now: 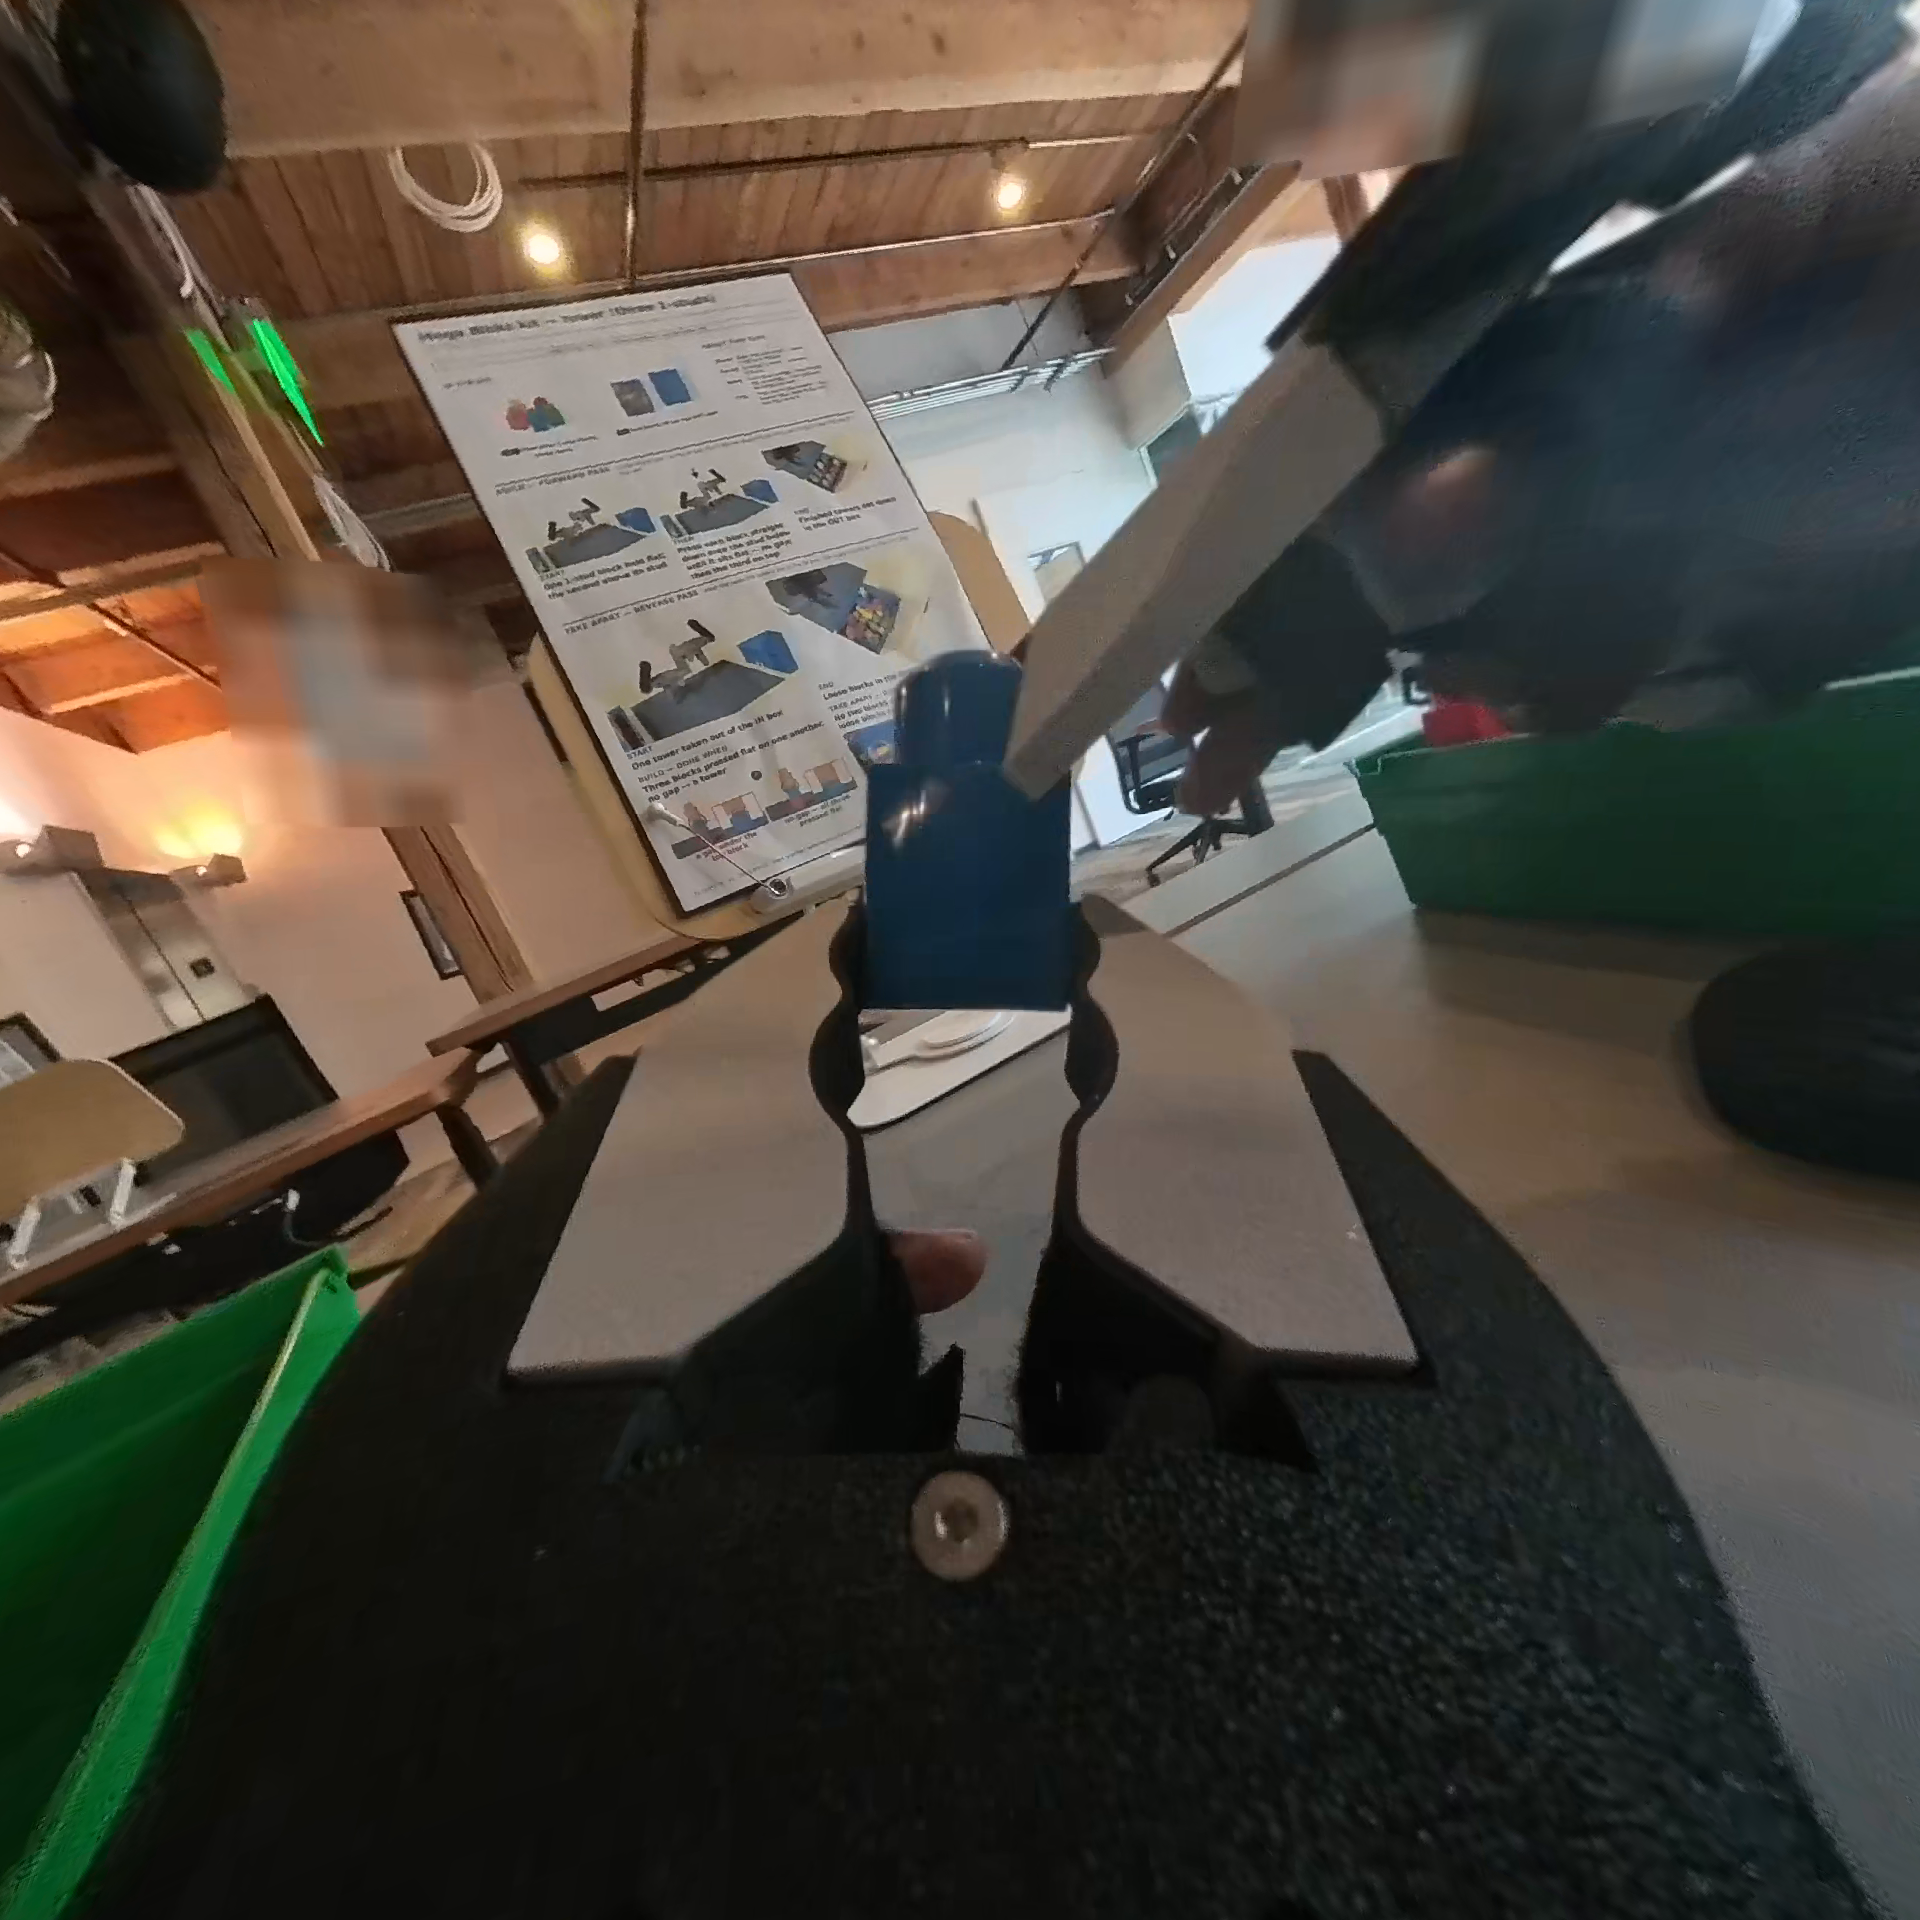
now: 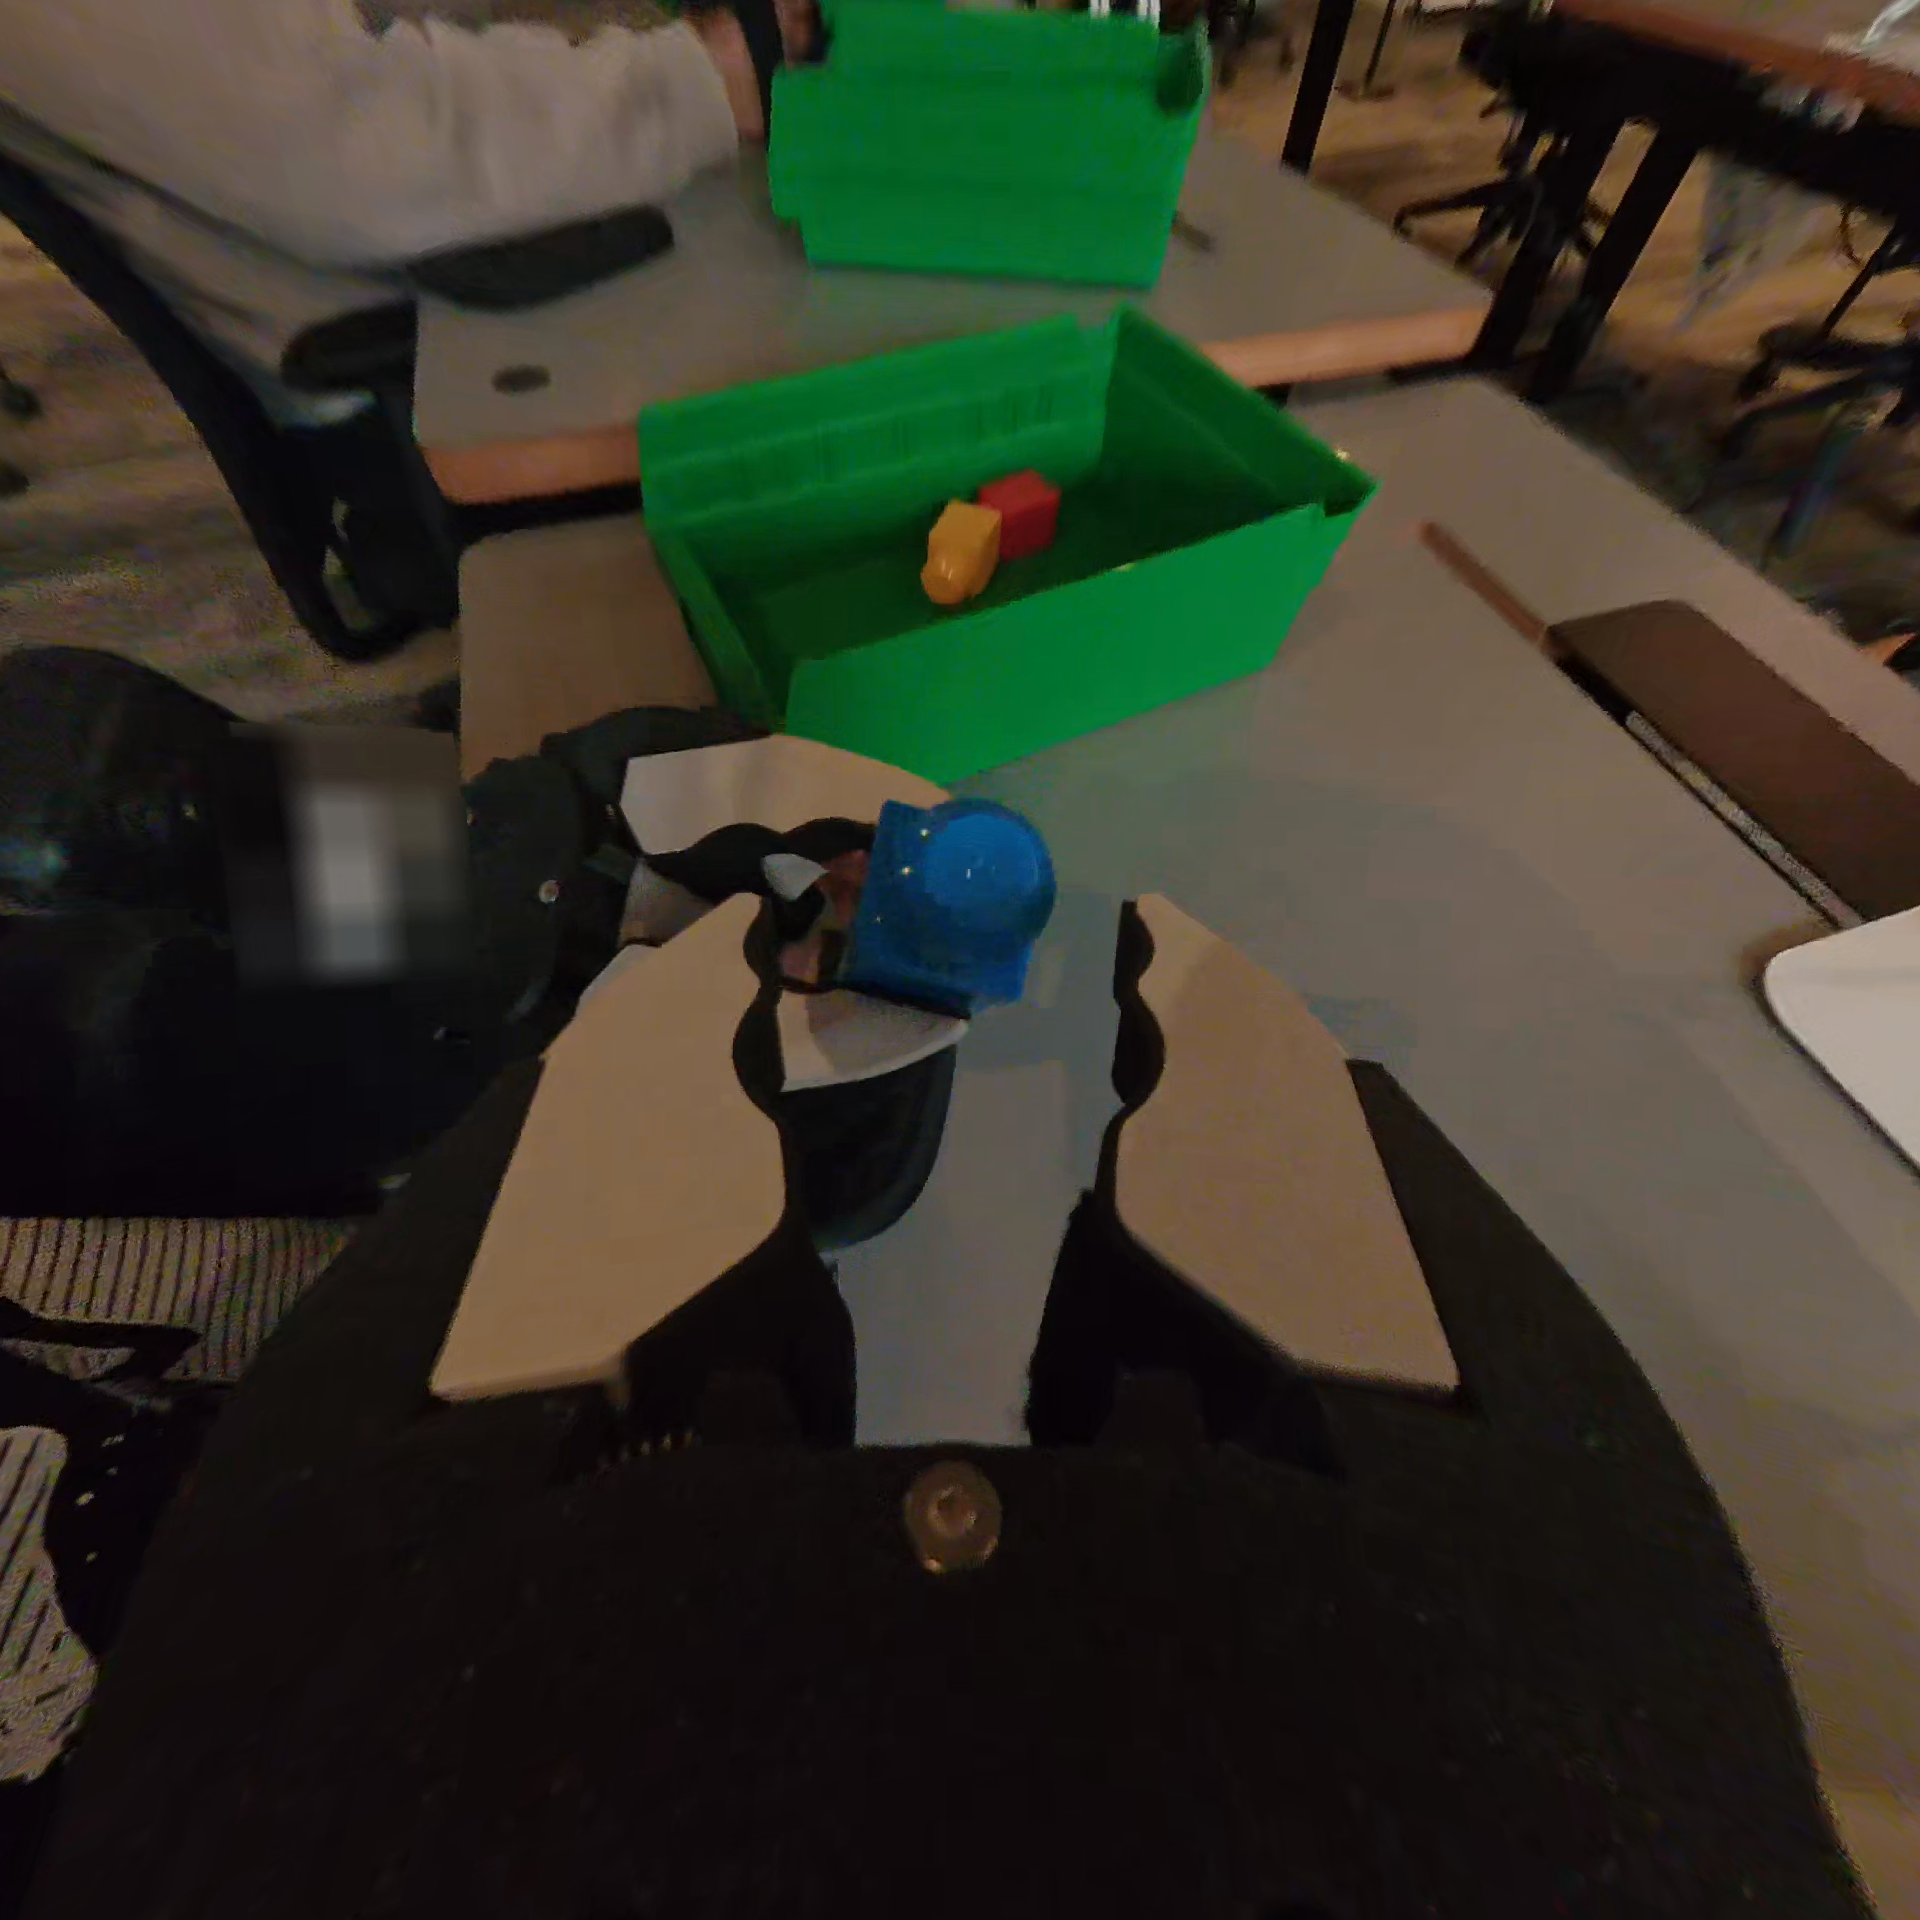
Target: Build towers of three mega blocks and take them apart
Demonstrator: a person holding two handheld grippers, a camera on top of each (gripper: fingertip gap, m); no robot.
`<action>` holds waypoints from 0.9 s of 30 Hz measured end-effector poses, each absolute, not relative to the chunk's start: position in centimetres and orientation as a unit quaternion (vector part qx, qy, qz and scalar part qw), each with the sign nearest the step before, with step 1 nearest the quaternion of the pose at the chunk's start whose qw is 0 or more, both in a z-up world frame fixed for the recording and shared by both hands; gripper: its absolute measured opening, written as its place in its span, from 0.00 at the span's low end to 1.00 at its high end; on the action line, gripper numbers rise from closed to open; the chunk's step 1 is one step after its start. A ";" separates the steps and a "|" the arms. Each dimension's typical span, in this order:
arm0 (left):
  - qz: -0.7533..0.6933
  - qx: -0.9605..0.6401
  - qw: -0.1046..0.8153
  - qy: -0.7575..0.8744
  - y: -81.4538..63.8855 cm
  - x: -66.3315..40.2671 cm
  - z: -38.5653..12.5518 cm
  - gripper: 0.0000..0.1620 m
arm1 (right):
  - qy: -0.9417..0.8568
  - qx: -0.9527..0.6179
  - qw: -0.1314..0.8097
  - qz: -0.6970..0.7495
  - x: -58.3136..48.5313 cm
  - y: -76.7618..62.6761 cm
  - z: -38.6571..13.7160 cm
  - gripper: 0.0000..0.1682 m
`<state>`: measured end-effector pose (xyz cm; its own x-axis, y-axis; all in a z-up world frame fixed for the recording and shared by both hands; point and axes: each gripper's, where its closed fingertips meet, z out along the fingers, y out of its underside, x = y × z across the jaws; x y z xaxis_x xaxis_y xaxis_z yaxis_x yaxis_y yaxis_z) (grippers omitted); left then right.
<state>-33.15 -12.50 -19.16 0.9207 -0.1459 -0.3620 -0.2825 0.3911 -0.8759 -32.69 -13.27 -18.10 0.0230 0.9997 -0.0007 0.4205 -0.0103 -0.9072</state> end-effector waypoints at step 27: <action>-0.227 -0.652 0.711 0.132 -12.0 -33.4 -23.1 0.33 | -0.765 -0.514 0.296 0.251 -25.6 -11.4 -27.5 0.21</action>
<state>-33.42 -12.00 -23.06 0.8624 -0.4946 0.1081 0.1508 0.0471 -0.9874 -25.56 -11.39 -27.54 -0.2963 0.9351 0.1944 0.6377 0.3453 -0.6886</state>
